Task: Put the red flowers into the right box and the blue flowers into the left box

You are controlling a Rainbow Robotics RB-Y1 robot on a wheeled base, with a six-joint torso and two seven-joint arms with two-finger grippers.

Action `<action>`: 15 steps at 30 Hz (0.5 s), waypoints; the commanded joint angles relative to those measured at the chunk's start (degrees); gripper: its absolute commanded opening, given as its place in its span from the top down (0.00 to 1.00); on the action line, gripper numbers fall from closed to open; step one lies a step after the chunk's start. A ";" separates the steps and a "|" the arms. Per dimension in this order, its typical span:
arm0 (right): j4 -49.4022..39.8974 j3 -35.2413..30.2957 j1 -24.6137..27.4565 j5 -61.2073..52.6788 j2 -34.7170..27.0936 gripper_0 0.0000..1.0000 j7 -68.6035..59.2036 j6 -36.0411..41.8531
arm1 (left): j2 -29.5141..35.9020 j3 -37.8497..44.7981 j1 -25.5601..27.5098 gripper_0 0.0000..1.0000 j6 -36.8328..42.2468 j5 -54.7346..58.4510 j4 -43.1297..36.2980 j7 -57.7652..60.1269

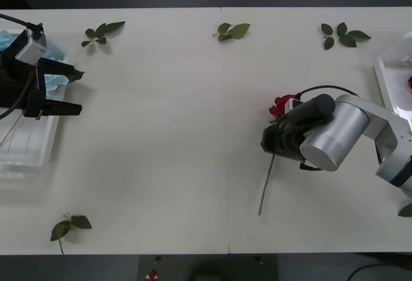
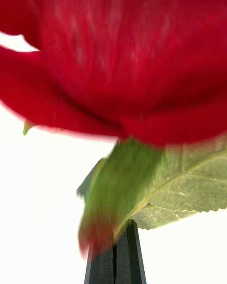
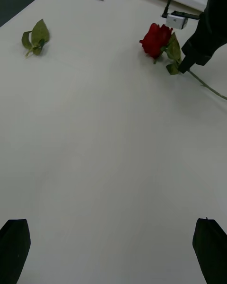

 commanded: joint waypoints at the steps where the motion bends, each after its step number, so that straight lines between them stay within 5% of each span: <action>1: -6.62 -3.65 -1.10 -4.97 -6.84 1.00 3.29 -0.08 | 1.77 -3.17 -4.09 0.00 -1.54 2.31 -1.95 -0.65; 15: -10.57 -8.48 -1.10 -11.39 -18.71 1.00 11.82 -1.92 | 2.03 -9.85 -11.73 0.00 -1.71 3.37 1.57 -0.65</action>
